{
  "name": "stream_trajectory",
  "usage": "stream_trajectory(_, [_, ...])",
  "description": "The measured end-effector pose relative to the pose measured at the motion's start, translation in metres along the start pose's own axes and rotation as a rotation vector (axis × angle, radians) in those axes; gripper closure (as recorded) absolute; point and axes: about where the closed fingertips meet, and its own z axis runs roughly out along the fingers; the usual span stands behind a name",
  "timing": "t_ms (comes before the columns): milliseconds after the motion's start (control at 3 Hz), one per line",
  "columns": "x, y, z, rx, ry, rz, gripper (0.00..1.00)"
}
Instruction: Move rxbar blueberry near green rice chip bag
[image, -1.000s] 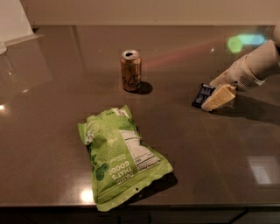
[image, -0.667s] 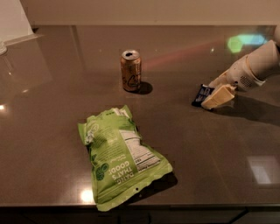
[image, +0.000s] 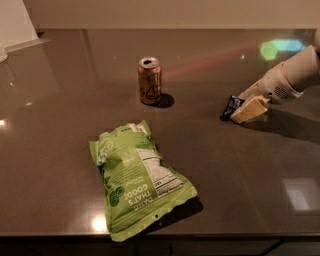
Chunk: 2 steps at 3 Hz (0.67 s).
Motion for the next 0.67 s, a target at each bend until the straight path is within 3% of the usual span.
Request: stream_trajectory(667, [-0.024,0.035,-0.031,-0.033,-0.071,-0.04,1.0])
